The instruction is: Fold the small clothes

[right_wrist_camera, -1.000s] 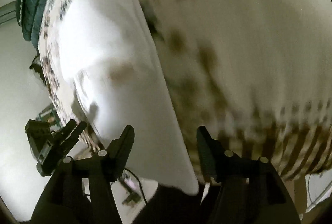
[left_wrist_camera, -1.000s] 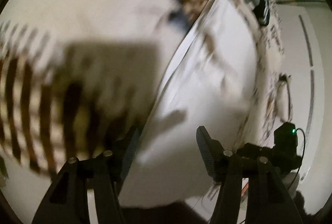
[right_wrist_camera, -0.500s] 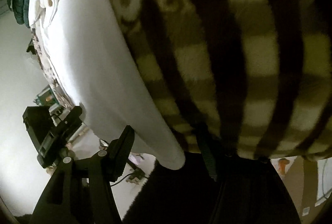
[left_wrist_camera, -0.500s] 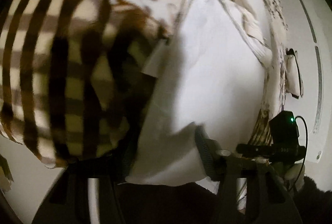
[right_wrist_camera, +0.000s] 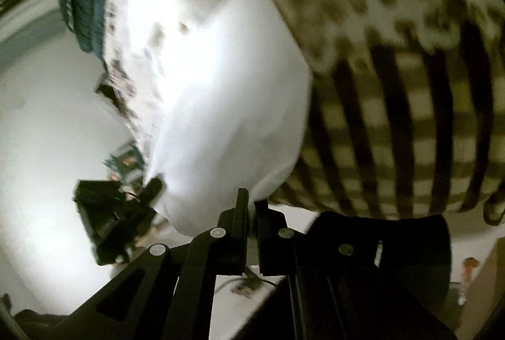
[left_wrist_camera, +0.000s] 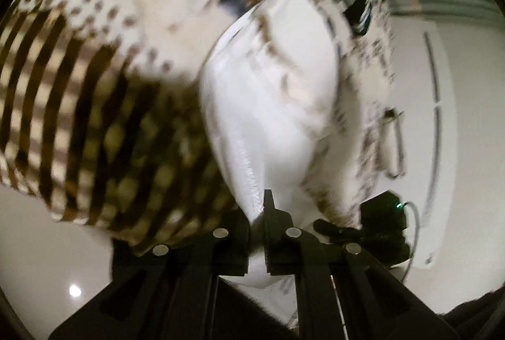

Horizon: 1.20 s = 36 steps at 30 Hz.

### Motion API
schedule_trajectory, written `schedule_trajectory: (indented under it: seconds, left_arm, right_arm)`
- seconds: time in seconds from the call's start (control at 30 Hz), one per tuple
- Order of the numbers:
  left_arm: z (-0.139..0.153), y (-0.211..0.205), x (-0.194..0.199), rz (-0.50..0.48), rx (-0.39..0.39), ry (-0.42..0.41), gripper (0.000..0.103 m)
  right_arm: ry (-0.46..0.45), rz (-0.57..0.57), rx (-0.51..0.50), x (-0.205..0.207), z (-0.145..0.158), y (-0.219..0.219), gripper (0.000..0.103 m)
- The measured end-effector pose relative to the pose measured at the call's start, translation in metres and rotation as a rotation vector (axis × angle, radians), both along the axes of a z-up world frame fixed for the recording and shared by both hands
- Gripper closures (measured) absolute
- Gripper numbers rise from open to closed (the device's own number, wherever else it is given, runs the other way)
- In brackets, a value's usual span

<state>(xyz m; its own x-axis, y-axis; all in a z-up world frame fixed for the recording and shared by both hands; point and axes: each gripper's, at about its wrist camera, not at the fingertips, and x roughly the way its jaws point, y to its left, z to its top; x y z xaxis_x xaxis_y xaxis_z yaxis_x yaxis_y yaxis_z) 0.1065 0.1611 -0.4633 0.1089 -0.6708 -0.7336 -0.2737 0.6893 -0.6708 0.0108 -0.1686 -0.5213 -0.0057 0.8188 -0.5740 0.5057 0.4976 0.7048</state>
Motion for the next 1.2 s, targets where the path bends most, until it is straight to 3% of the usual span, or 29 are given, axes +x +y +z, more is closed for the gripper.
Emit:
schedule_trajectory:
  seconds: [0.23,0.43,0.5,0.53,0.57,0.6,0.63,0.7,0.83,0.93,1.03,1.2]
  left_arm:
    - [0.011,-0.009,0.088,0.075,-0.092,-0.075,0.099]
    - [-0.015,-0.013,0.19,0.138,-0.162,-0.09,0.096]
    - [-0.031,-0.017,0.225,0.148,-0.181,-0.064,0.089]
    - [-0.039,-0.018,0.242,0.158,-0.18,-0.053,0.076]
    - [-0.042,-0.016,0.249,0.164,-0.187,-0.051,0.065]
    - [-0.046,-0.017,0.259,0.172,-0.195,-0.048,0.062]
    - [-0.049,-0.016,0.268,0.18,-0.202,-0.043,0.059]
    - [-0.048,-0.01,0.273,0.2,-0.227,-0.052,0.057]
    - [-0.046,0.007,0.274,0.239,-0.231,-0.062,0.055]
    - [-0.043,0.014,0.271,0.235,-0.164,-0.076,0.055]
    - [-0.036,0.0,0.273,0.112,-0.021,-0.123,0.052]
    - [-0.052,-0.044,0.293,-0.077,0.1,-0.157,0.054]
  right_arm:
    - [-0.1,-0.118,0.014,0.085,0.035,-0.033,0.099]
    - [-0.13,-0.24,-0.013,0.183,0.026,-0.064,0.099]
    - [-0.107,-0.306,-0.007,0.216,0.012,-0.08,0.096]
    - [-0.097,-0.326,0.0,0.229,0.002,-0.089,0.096]
    - [-0.087,-0.35,0.006,0.244,-0.003,-0.092,0.093]
    - [-0.084,-0.378,0.019,0.256,-0.008,-0.097,0.08]
    - [-0.086,-0.397,0.025,0.262,-0.011,-0.101,0.06]
    - [-0.113,-0.428,0.036,0.271,-0.014,-0.106,0.046]
    - [-0.142,-0.392,-0.002,0.27,-0.005,-0.113,0.046]
    - [-0.145,-0.314,-0.105,0.262,-0.005,-0.12,0.046]
    - [-0.148,-0.234,-0.194,0.255,-0.007,-0.119,0.046]
    - [-0.118,-0.194,-0.223,0.265,-0.034,-0.118,0.046]
